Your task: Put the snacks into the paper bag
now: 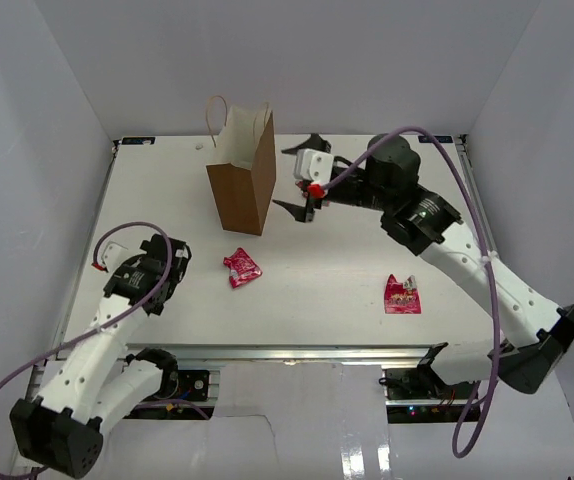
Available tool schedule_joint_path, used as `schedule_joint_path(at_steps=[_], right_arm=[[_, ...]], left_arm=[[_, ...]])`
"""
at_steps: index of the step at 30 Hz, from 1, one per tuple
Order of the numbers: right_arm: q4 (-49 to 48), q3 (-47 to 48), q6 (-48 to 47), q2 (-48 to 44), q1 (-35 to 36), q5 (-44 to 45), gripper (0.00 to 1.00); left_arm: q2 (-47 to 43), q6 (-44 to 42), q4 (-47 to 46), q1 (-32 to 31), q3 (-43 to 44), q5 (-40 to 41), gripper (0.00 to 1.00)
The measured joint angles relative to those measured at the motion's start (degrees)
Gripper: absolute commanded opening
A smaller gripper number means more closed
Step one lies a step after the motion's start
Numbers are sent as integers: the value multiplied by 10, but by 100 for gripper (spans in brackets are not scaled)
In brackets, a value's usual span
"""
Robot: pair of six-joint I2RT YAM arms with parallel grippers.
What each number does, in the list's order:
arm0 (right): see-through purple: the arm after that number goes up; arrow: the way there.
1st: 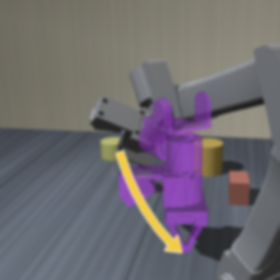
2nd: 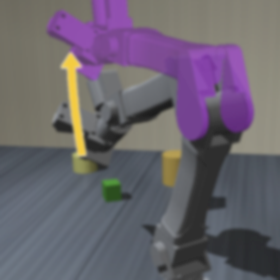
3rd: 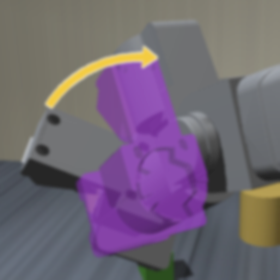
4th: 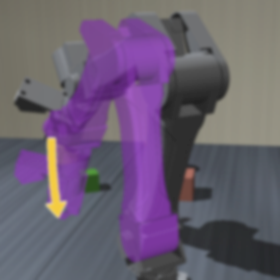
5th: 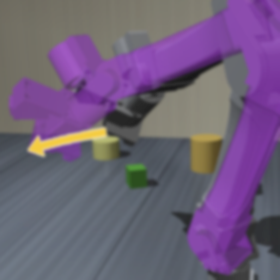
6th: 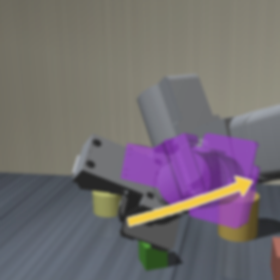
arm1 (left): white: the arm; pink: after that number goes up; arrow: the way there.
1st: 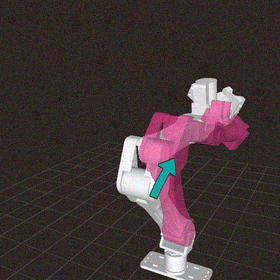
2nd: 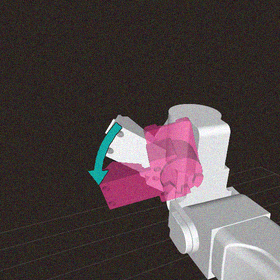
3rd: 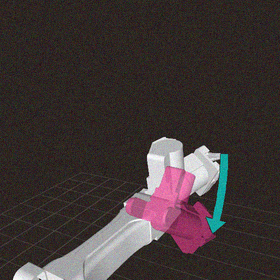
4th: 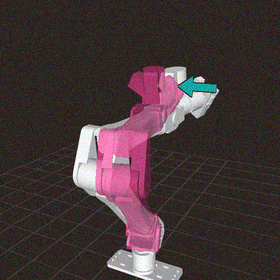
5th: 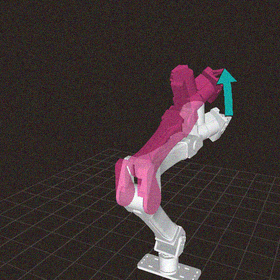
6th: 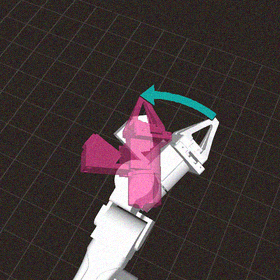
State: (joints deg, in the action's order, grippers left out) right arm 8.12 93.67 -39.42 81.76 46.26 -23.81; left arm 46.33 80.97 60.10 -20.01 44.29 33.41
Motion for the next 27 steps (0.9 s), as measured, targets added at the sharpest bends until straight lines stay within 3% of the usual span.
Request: schedule_joint_path(at_steps=[4,9,12,19,24,27], right_arm=[[47,-176,17,-86,-80,-72,93],[108,-337,56,-79,-216,-111,93],[126,-391,71,-90,-270,-121,93],[127,-422,90,-115,-284,-145,94],[127,-421,95,-109,-285,-153,94],[128,-418,98,-96,-287,-156,94]], left_arm=[[92,-66,-11,79,9,4,98],[145,-203,-86,255,10,-36,98],[171,-252,-106,329,15,-60,98],[247,-290,-141,424,17,-127,98],[276,-306,-174,451,-1,-161,98],[283,-320,-207,460,-23,-185,91]])
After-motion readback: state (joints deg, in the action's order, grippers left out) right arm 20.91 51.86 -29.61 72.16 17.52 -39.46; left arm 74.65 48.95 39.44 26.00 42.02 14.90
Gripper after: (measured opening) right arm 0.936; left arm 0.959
